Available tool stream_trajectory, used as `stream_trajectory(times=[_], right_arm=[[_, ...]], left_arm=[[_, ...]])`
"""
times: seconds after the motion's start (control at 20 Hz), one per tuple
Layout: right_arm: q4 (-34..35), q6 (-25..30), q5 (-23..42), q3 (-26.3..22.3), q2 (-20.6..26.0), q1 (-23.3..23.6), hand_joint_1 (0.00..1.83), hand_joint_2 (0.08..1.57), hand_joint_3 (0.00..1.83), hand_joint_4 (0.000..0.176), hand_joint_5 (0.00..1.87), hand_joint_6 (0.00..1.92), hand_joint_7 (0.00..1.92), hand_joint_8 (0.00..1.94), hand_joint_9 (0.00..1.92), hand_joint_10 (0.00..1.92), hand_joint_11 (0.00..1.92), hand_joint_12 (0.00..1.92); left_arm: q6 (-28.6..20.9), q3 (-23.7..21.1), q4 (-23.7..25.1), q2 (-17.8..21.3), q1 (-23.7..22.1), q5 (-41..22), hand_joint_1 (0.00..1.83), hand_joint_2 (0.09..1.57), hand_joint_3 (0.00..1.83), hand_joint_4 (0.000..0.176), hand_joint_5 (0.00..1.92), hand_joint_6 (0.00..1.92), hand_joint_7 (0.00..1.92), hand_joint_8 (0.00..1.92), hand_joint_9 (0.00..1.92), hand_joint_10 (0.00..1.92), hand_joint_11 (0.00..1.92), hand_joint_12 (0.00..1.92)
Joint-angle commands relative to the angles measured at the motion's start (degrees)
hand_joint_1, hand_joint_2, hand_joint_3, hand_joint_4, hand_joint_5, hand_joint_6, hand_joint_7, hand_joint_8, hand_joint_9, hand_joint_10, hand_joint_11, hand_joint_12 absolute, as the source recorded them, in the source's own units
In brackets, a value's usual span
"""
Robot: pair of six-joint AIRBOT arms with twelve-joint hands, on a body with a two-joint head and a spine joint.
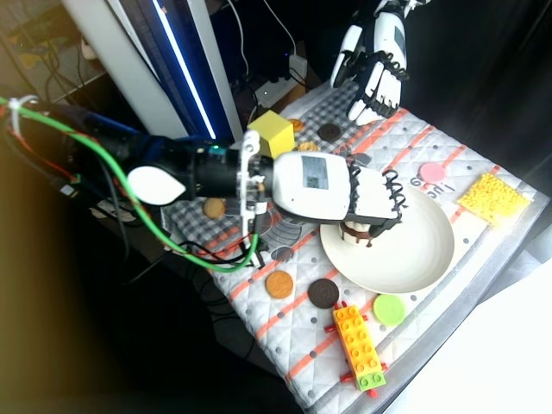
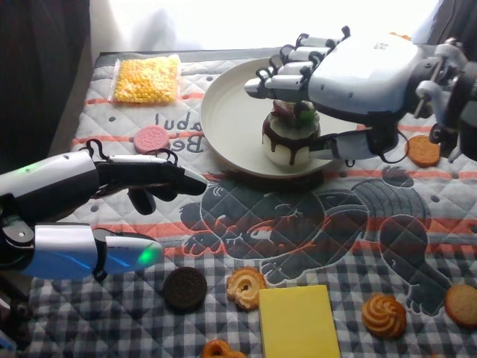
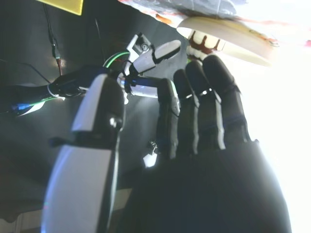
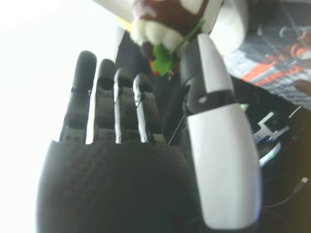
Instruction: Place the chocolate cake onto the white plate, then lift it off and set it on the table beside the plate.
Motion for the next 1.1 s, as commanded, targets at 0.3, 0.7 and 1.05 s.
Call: stream_trajectory(times=[0.3,0.7,1.05], right_arm=[[-1.10,-0.07,1.10,3.56,-3.66,2.15,1.06,1.29,0.01,0.000,0.57,1.26,0.63,0.08,0.59,0.46,0.21,1.63],[-0.75,-0.07,2.93,2.66,-2.79,3.93,1.13,1.32,0.00,0.000,0.68,1.63,0.56,1.50,0.28,1.57,0.21,1.92],[2.76,1.33,13.96,-5.86,9.32,3.52,1.09,1.28,0.00,0.000,0.69,1.47,0.39,1.25,0.10,1.49,0.06,1.92]], left_arm=[[-0.81,0.23,-1.82,-0.04,-0.19,-6.71,0.97,1.23,0.00,0.000,0.27,0.39,0.20,0.54,0.07,0.98,0.00,1.56],[-1.10,0.53,-1.98,-0.35,-0.19,-6.91,0.88,1.26,0.00,0.014,0.25,0.40,0.16,0.59,0.08,0.99,0.00,1.61],[-1.11,0.47,-3.56,0.20,0.11,-6.99,0.99,1.24,0.00,0.003,0.31,0.28,0.23,0.35,0.09,0.86,0.00,1.55]])
